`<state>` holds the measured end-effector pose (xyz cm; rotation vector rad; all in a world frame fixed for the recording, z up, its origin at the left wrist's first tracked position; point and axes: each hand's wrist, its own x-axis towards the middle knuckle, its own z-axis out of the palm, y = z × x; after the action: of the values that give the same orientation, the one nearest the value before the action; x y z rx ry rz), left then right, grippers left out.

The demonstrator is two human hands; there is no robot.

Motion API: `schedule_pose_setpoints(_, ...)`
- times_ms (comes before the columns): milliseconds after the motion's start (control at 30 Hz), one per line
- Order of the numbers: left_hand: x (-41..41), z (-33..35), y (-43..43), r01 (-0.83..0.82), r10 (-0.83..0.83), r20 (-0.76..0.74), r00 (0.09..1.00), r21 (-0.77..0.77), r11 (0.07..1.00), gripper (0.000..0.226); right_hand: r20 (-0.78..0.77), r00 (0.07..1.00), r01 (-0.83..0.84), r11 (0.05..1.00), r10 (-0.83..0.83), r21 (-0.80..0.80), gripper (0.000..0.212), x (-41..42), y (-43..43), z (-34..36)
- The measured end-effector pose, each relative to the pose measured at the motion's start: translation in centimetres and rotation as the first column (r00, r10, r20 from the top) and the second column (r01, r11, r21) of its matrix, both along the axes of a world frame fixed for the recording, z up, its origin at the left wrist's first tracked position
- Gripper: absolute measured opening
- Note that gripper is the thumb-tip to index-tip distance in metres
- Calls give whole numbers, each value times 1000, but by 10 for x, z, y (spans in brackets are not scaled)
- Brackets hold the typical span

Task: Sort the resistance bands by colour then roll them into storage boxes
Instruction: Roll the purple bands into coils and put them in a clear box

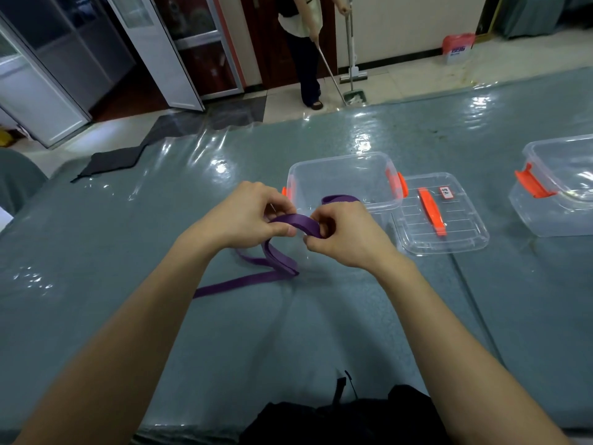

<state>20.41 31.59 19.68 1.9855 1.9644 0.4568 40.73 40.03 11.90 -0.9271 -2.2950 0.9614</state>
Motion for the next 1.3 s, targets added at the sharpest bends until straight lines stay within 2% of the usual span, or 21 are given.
schedule_pose_setpoints(67, -3, 0, 0, -29, 29, 66, 997, 7, 1000, 24, -91, 996, -24, 998, 18, -66, 10, 2, 1, -4)
schedule_pose_setpoints(100, -5, -1, -1, -44, 42, 109, 993, 20, 999, 23, -186, 982, -44, 986, 14, -159, 10, 3, 2, -5)
schedule_pose_setpoints(200, -7, -3, -1, -70, 56, 261, 964, 41, 997, 22, -503, 858, -151, 886, -103, -438, 17, 1, 0, -8)
schedule_pose_setpoints(333, -4, -15, 0, -102, 85, 505, 859, 7, 995, 24, -641, 728, -252, 775, -242, -579, 32, -9, -4, -9)
schedule_pose_setpoints(433, -3, -30, -1, -145, 109, 644, 757, 3, 989, 30, -677, 677, -325, 708, -290, -627, 29, -12, -4, -9)
schedule_pose_setpoints(567, 3, -39, 0, -196, 99, 742, 664, 45, 980, 36, -703, 611, -410, 614, -364, -674, 23, -16, -9, -6)
schedule_pose_setpoints(767, 11, -43, 3, -252, 116, 860, 497, 15, 968, 34, -714, 542, -516, 494, -443, -699, 21, -24, -15, -4)
schedule_pose_setpoints(867, 15, -45, 6, -264, 112, 877, 467, 17, 964, 38, -699, 499, -524, 464, -512, -714, 43, -30, -17, -6)
schedule_pose_setpoints(967, 16, -48, 4, -272, 99, 882, 461, 35, 962, 43, -687, 486, -498, 475, -540, -725, 60, -31, -17, -9)
schedule_pose_setpoints(1167, 12, -51, 4, -313, 124, 874, 470, 34, 949, 49, -688, 460, -552, 426, -561, -717, 62, -34, -19, -11)
schedule_pose_setpoints(1300, 9, -51, 2, -306, 126, 888, 442, 17, 952, 51, -685, 502, -555, 411, -527, -723, 51, -32, -20, -11)
